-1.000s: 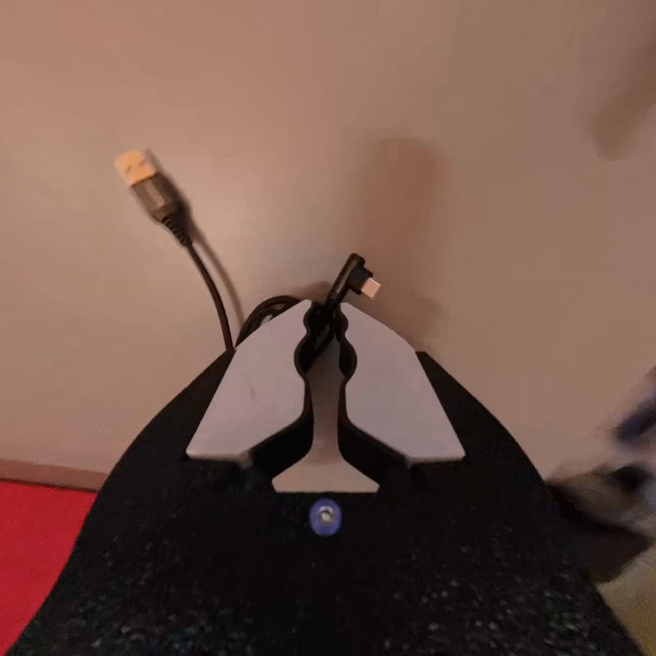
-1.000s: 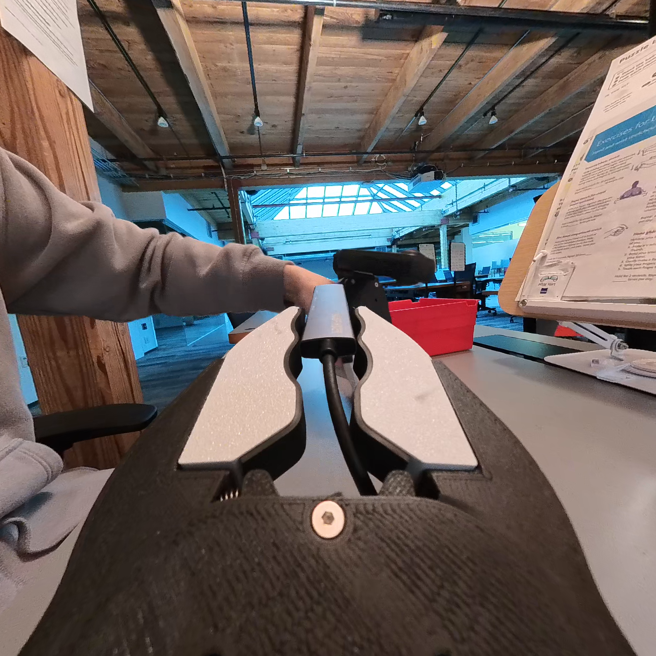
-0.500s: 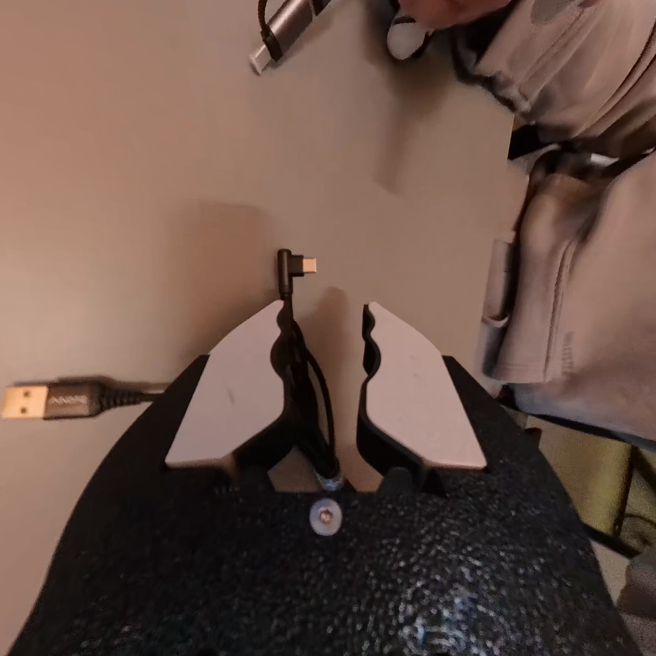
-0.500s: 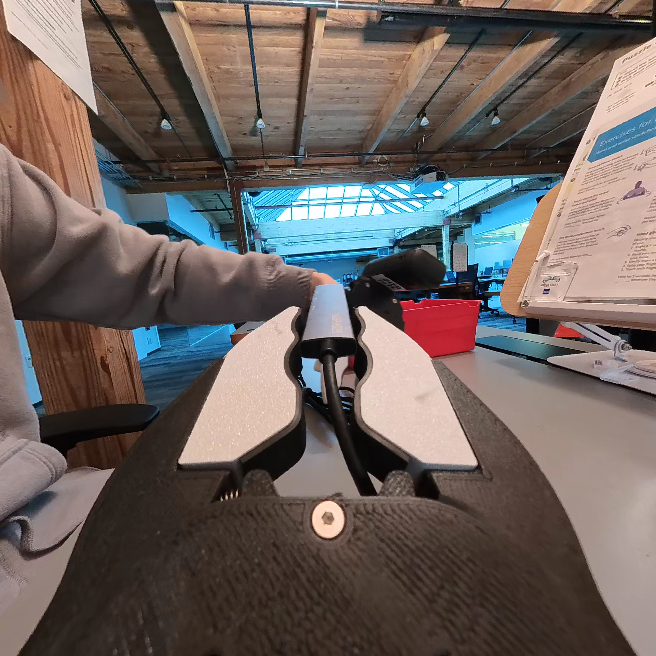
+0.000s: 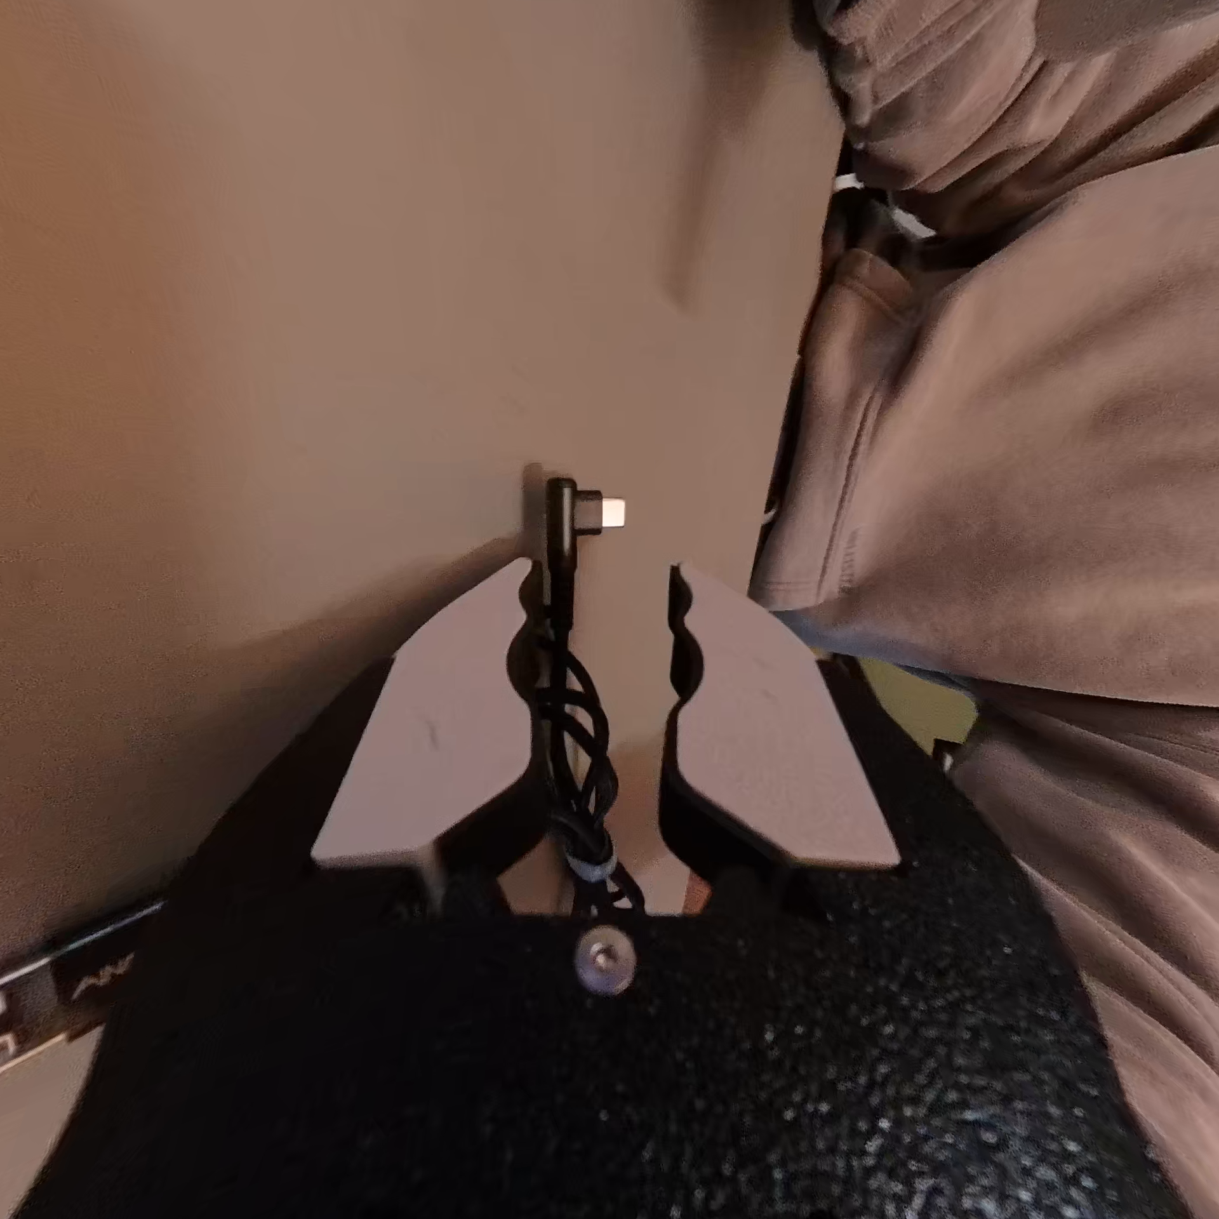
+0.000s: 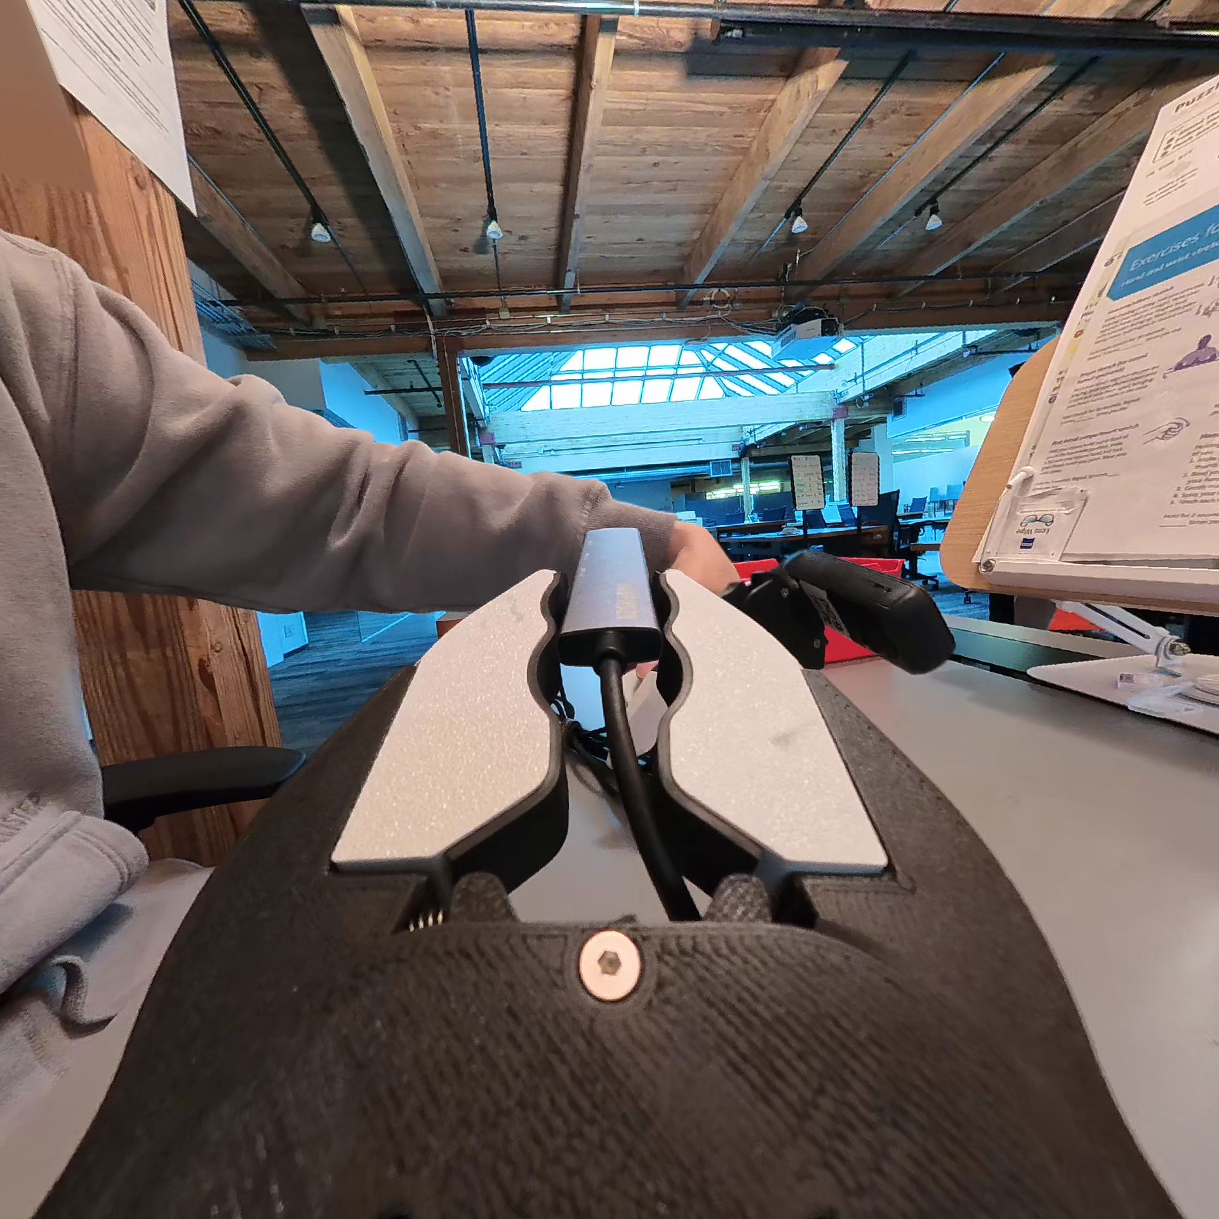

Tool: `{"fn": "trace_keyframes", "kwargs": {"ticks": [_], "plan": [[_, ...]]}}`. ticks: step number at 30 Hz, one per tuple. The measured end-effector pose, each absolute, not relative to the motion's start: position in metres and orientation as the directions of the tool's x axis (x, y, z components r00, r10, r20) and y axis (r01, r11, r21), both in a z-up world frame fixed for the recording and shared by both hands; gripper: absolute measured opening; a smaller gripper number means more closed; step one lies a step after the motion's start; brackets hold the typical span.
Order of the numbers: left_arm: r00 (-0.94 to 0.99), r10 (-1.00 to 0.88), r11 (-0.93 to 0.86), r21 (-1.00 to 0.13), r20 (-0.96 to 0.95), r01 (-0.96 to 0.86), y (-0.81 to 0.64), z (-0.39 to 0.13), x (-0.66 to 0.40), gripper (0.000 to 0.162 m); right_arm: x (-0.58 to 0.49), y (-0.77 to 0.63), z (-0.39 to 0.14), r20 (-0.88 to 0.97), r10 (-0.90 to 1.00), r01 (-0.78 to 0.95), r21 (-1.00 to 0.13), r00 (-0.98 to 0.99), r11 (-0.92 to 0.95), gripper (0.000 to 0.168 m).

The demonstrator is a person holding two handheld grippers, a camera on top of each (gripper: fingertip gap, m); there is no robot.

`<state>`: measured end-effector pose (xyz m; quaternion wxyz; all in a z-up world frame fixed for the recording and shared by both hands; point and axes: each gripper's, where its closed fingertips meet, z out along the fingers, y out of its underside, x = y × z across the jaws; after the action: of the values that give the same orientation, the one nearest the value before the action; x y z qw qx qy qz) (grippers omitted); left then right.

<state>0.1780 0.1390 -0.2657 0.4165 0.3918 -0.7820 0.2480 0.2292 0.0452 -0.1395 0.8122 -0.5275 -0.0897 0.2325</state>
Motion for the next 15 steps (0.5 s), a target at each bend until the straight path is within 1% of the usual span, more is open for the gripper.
{"fn": "trace_keyframes", "kwargs": {"ticks": [2, 4, 6, 7, 8, 9, 10, 12, 13, 14, 15], "plan": [[-0.300, -0.354, 0.524, -0.078, 0.886, -0.848, 0.132, -0.259, 0.181, 0.028, 0.229, 0.045, -0.139, -0.096, 0.476, -0.281, -0.899, 0.874, 0.335, 0.025], [-0.237, -0.329, 0.462, -0.063, 0.914, -0.884, 0.129, -0.256, 0.185, 0.012, 0.230, 0.045, -0.139, -0.092, 0.476, -0.278, -0.900, 0.874, 0.335, 0.025], [-0.175, -0.326, 0.427, -0.021, 0.929, -0.904, 0.130, -0.257, 0.184, 0.004, 0.230, 0.045, -0.138, -0.093, 0.475, -0.278, -0.900, 0.875, 0.337, 0.025], [-0.164, -0.318, 0.432, -0.011, 0.934, -0.902, 0.131, -0.256, 0.180, 0.005, 0.231, 0.045, -0.139, -0.094, 0.474, -0.280, -0.899, 0.875, 0.338, 0.025], [-0.172, -0.307, 0.446, -0.018, 0.936, -0.895, 0.132, -0.254, 0.176, 0.010, 0.230, 0.045, -0.139, -0.094, 0.474, -0.280, -0.898, 0.875, 0.340, 0.025], [-0.193, -0.298, 0.461, -0.037, 0.935, -0.887, 0.133, -0.252, 0.173, 0.021, 0.229, 0.045, -0.139, -0.093, 0.474, -0.280, -0.898, 0.875, 0.340, 0.025], [-0.232, -0.303, 0.479, -0.063, 0.924, -0.875, 0.134, -0.251, 0.172, 0.024, 0.229, 0.046, -0.140, -0.093, 0.474, -0.279, -0.898, 0.875, 0.340, 0.026], [-0.337, -0.350, 0.519, -0.118, 0.874, -0.846, 0.138, -0.254, 0.175, 0.027, 0.228, 0.046, -0.142, -0.091, 0.474, -0.278, -0.898, 0.876, 0.340, 0.025], [-0.381, -0.385, 0.533, -0.135, 0.841, -0.836, 0.139, -0.257, 0.178, 0.037, 0.228, 0.047, -0.143, -0.092, 0.473, -0.278, -0.898, 0.876, 0.340, 0.026], [-0.423, -0.427, 0.546, -0.145, 0.799, -0.825, 0.141, -0.261, 0.184, 0.042, 0.228, 0.047, -0.144, -0.092, 0.473, -0.278, -0.898, 0.876, 0.341, 0.025], [-0.461, -0.454, 0.563, -0.154, 0.763, -0.812, 0.143, -0.264, 0.188, 0.040, 0.228, 0.047, -0.145, -0.090, 0.473, -0.277, -0.898, 0.876, 0.342, 0.025]]}}
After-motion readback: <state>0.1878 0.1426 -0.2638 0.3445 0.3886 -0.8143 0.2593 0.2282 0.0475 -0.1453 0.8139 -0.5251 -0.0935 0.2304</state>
